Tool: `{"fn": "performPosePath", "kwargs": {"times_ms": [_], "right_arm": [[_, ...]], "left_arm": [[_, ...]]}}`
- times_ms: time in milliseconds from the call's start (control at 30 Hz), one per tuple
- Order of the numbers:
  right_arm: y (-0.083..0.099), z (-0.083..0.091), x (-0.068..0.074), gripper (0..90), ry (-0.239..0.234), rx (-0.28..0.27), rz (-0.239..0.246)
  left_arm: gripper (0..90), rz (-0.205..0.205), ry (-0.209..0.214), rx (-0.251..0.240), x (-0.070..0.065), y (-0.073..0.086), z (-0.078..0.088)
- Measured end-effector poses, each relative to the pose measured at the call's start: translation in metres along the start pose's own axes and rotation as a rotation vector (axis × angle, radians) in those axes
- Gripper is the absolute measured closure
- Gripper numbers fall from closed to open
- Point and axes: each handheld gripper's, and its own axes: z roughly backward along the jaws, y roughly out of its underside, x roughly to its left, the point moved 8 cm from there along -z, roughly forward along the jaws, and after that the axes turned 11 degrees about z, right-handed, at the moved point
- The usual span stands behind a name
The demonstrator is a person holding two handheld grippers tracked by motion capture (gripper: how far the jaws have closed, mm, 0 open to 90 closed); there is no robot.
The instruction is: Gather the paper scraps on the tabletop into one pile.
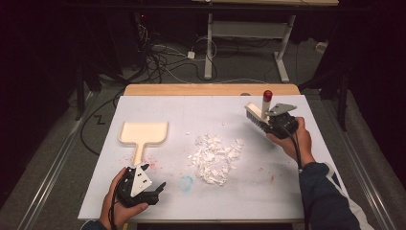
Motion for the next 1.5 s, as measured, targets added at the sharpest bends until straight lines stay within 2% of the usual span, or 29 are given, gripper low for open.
{"fn": "performPosePath", "kwargs": {"times_ms": [133, 233, 267, 300, 333, 367, 400, 433, 500, 533, 600, 633, 700, 733, 767, 833, 867, 967, 1000, 1033, 1067, 1100, 1133, 1167, 1300, 1333, 1367, 1433, 1500], "right_arm": [[-0.018, -0.027, 0.002, 68.6, 0.046, 0.022, 0.044], [-0.025, -0.038, 0.008, 68.6, 0.043, 0.024, 0.069], [-0.032, -0.047, 0.016, 68.6, 0.036, 0.028, 0.098], [-0.032, -0.047, 0.016, 68.6, 0.036, 0.028, 0.098], [-0.039, -0.054, 0.027, 68.7, 0.034, 0.026, 0.124], [-0.039, -0.054, 0.027, 68.7, 0.034, 0.026, 0.124], [-0.044, -0.059, 0.040, 68.7, 0.023, 0.025, 0.161], [-0.046, -0.061, 0.045, 68.6, 0.025, 0.026, 0.179], [-0.050, -0.062, 0.056, 68.6, 0.009, 0.014, 0.196], [-0.050, -0.062, 0.056, 68.6, 0.009, 0.014, 0.196], [-0.055, -0.059, 0.072, 68.5, -0.036, -0.027, 0.205], [-0.055, -0.059, 0.072, 68.5, -0.036, -0.027, 0.205], [-0.060, -0.051, 0.092, 68.3, -0.115, -0.089, 0.252], [-0.061, -0.048, 0.098, 68.3, -0.138, -0.111, 0.267], [-0.061, -0.048, 0.098, 68.3, -0.138, -0.111, 0.267], [-0.059, -0.038, 0.115, 68.0, -0.209, -0.164, 0.318], [-0.057, -0.034, 0.120, 67.9, -0.222, -0.176, 0.321], [-0.052, -0.025, 0.128, 67.5, -0.272, -0.202, 0.354], [-0.048, -0.015, 0.132, 67.6, -0.300, -0.224, 0.400], [-0.048, -0.015, 0.132, 67.6, -0.300, -0.224, 0.400], [-0.045, -0.009, 0.135, 67.6, -0.325, -0.228, 0.397], [-0.043, 0.002, 0.137, 67.9, -0.360, -0.259, 0.413], [-0.043, 0.002, 0.137, 67.9, -0.360, -0.259, 0.413], [-0.041, 0.012, 0.139, 68.4, -0.371, -0.276, 0.411], [-0.040, 0.023, 0.133, 68.6, -0.348, -0.294, 0.405], [-0.042, 0.031, 0.124, 68.6, -0.307, -0.313, 0.368], [-0.042, 0.031, 0.124, 68.6, -0.307, -0.313, 0.368], [-0.045, 0.045, 0.109, 68.6, -0.269, -0.339, 0.312], [-0.045, 0.048, 0.104, 68.6, -0.251, -0.342, 0.300]], "left_arm": [[18.9, -0.003, 0.001, 0.006, -0.001, 0.002, 0.001], [18.9, -0.007, 0.000, 0.007, -0.001, 0.003, 0.002], [18.9, -0.006, 0.001, 0.009, -0.001, 0.003, 0.002], [18.9, -0.006, 0.002, 0.010, -0.001, 0.004, 0.002], [19.0, -0.006, 0.001, 0.011, -0.001, 0.004, 0.002], [19.0, -0.005, 0.002, 0.013, -0.001, 0.004, 0.001], [18.9, -0.007, 0.004, 0.016, -0.001, 0.005, 0.001], [18.9, -0.011, 0.008, 0.020, -0.001, 0.006, 0.001], [19.0, -0.013, 0.019, 0.024, -0.002, 0.007, 0.000], [18.9, -0.013, 0.019, 0.024, -0.002, 0.007, 0.000], [18.9, -0.010, 0.023, 0.026, -0.002, 0.007, 0.000], [18.9, -0.009, 0.023, 0.026, -0.002, 0.007, 0.000], [18.9, -0.011, 0.021, 0.028, -0.001, 0.007, 0.000], [18.9, -0.015, 0.020, 0.030, -0.001, 0.007, 0.000], [18.9, -0.017, 0.021, 0.029, -0.001, 0.007, 0.000], [18.9, -0.019, 0.024, 0.029, -0.002, 0.007, 0.000], [18.9, -0.024, 0.021, 0.032, -0.002, 0.007, 0.000], [18.9, -0.024, 0.017, 0.030, -0.001, 0.006, 0.000], [18.9, -0.023, 0.015, 0.029, 0.000, 0.006, 0.000], [18.9, -0.025, 0.014, 0.030, 0.000, 0.006, 0.000], [18.9, -0.024, 0.014, 0.031, 0.000, 0.006, 0.000], [18.9, -0.024, 0.015, 0.031, 0.000, 0.006, 0.000], [18.9, -0.023, 0.015, 0.032, 0.000, 0.006, -0.001], [18.9, -0.025, 0.015, 0.033, 0.000, 0.006, -0.001], [18.9, -0.029, 0.019, 0.030, 0.000, 0.005, 0.000], [18.9, -0.028, 0.018, 0.029, 0.000, 0.005, 0.000], [18.9, -0.027, 0.018, 0.028, 0.000, 0.005, 0.000], [18.9, -0.024, 0.018, 0.025, 0.001, 0.004, 0.000], [18.9, -0.026, 0.018, 0.024, 0.001, 0.004, 0.000]]}}
